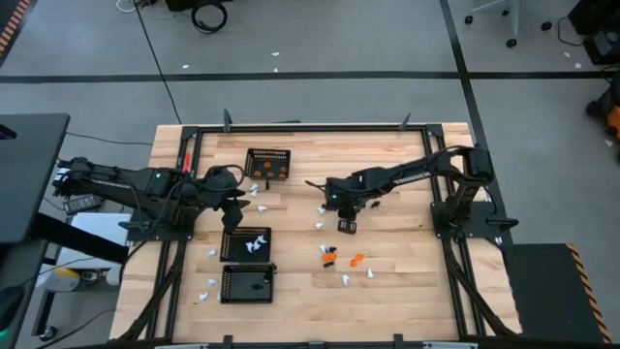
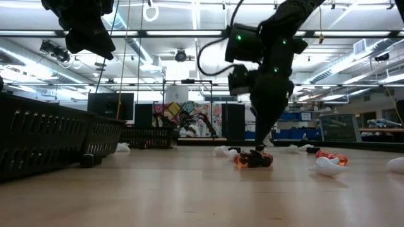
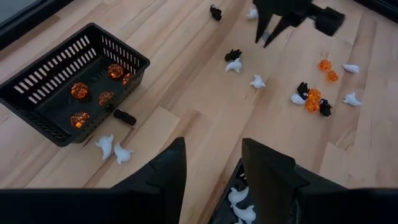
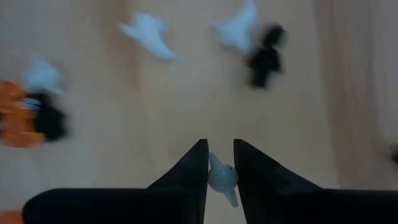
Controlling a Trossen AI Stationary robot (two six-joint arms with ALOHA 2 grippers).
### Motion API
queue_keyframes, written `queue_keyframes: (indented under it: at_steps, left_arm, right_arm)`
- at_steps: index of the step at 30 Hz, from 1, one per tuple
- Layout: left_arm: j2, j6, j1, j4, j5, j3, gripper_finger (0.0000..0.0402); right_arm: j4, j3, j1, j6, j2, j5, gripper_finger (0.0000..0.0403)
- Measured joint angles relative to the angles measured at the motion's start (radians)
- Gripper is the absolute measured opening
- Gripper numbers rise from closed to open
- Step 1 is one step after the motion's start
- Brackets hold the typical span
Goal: Sort Halloween decoration
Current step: Put the white toy into the middle black bin
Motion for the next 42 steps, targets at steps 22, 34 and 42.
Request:
queue_keyframes:
  at_steps: [22,34,42]
  left_arm:
    - [0.0,0.004,0.0,-0.007,0.0,0.0,0.0162]
    - [0.0,-0.026,0.0,-0.176,0.0,0.0,0.0162]
    - [0.0,-0.053,0.0,-0.244,0.013,0.0,0.0162]
  right_arm:
    - [0.206,0.282,0.131,0.103,0.08,-0.014,0.0073]
    - [0.238,0.842,0.178,0.101,0.495,-0.062,0.0073]
    - [0.214,1.008,0.174,0.137,0.677,-0.159,0.0087]
